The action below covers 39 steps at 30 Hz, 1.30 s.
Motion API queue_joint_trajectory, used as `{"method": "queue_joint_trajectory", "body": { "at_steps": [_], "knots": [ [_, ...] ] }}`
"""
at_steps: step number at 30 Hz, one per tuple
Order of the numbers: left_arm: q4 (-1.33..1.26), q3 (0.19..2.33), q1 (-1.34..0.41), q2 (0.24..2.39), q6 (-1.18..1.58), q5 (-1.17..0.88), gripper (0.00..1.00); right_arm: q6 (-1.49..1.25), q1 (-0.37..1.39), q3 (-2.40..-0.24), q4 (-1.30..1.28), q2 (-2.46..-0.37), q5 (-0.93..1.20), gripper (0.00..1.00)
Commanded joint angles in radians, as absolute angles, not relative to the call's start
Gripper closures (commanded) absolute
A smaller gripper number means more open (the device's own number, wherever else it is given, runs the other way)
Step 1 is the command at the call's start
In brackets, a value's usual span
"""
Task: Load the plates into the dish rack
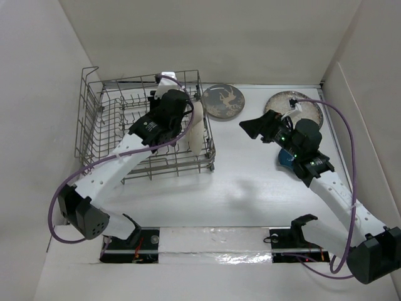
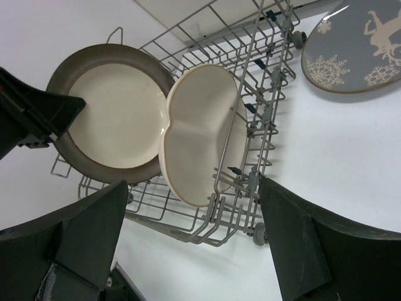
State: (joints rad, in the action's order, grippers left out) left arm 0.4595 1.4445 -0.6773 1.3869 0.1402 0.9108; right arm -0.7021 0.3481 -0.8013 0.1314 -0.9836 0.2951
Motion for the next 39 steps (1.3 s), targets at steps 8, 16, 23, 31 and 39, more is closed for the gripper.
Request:
{"method": "queue_joint_trajectory", "body": {
  "at_steps": [8, 16, 23, 31, 39],
  "knots": [
    [0.373, 1.588, -0.784, 1.465, 0.109, 1.126, 1.00, -0.663, 0.344, -0.782, 0.144, -0.960, 0.319, 0.10],
    [0.433, 1.548, -0.784, 1.471, 0.170, 1.120, 1.00, -0.658, 0.334, -0.765, 0.130, -0.933, 0.325, 0.10],
    [0.400, 1.459, -0.784, 1.457, 0.184, 1.056, 1.00, -0.669, 0.334, -0.755, 0.140, -0.934, 0.325, 0.10],
    [0.385, 1.425, -0.816, 1.506, 0.192, 1.034, 1.00, -0.672, 0.334, -0.736, 0.146, -0.942, 0.310, 0.10],
    [0.408, 1.388, -0.856, 1.552, 0.190, 1.052, 1.00, -0.704, 0.324, -0.678, 0.158, -0.950, 0.241, 0.13]
  ]
}}
